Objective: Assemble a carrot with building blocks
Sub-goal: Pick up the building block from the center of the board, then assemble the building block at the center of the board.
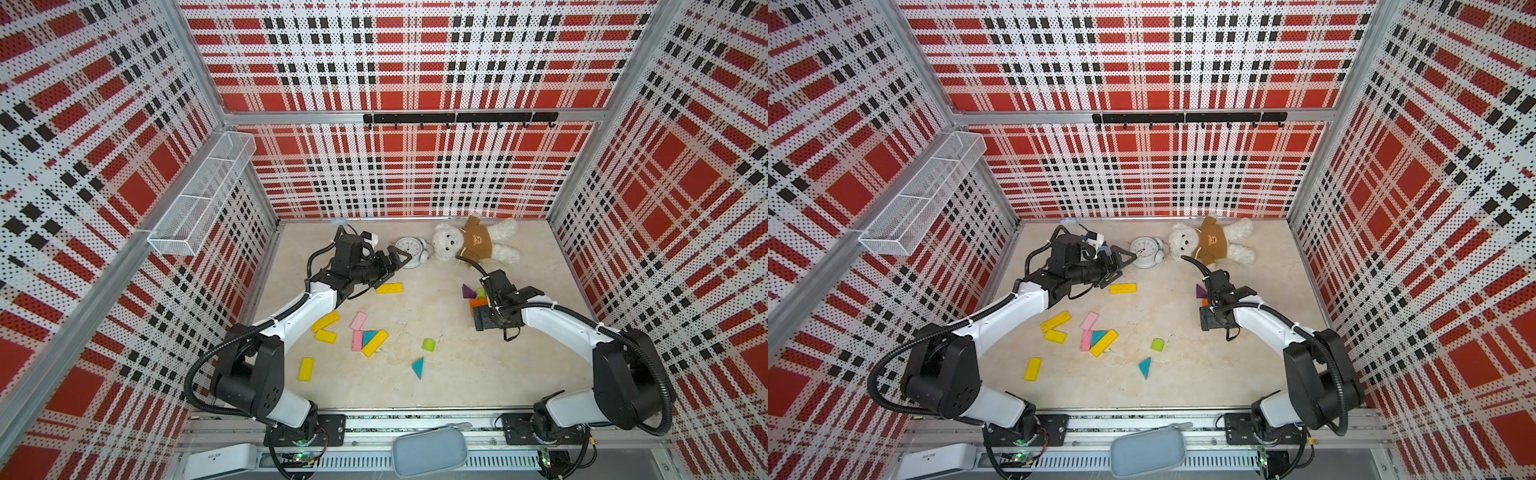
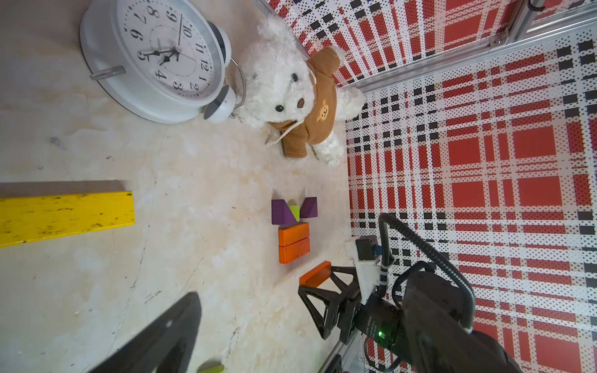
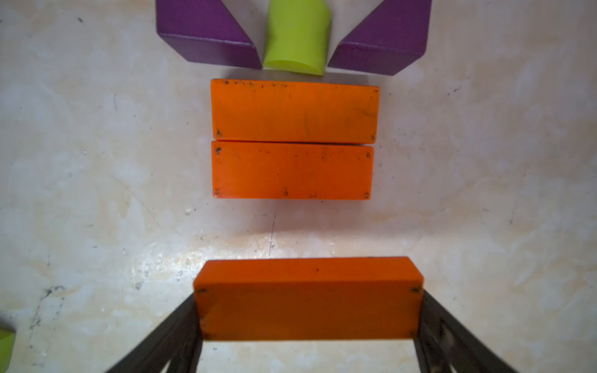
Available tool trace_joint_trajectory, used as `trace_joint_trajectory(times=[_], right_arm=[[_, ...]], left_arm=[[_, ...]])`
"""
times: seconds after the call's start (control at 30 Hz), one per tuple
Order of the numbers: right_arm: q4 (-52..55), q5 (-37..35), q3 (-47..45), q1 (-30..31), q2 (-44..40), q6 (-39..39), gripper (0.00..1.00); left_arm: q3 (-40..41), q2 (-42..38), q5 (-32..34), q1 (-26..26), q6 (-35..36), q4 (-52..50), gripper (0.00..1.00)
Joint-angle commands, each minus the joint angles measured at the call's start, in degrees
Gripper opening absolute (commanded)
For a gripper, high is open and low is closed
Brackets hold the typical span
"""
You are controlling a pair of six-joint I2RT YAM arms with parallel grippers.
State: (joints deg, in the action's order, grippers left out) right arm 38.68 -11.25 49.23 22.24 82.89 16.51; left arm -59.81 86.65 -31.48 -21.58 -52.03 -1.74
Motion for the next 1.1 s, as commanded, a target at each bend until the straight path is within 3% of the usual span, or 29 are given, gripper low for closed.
trace_joint_trajectory(times=[0.0, 0.23, 0.67, 1.07], right_arm=[[-5.98, 3.52, -0.26, -1.34, 0.34, -0.75, 0.89], [-4.20, 9.15, -0.35, -1.96, 3.23, 3.03, 0.88], [-2.48, 4.87, 1.60, -2.35, 8.33, 2.09, 0.91], [-2.34, 5.82, 2.49, -3.19, 9.50, 1.39, 0.92]], left_arm=[[0.30, 0.36, -0.23, -0.13, 0.52, 1.12, 1.00], [0.39, 0.10, -0.09, -0.13, 0.53, 1.12, 0.99], [0.48, -0.01, -0.24, -0.50, 0.35, 1.21, 0.99], [0.47, 0.24, -0.24, -0.48, 0.35, 1.30, 0.99]])
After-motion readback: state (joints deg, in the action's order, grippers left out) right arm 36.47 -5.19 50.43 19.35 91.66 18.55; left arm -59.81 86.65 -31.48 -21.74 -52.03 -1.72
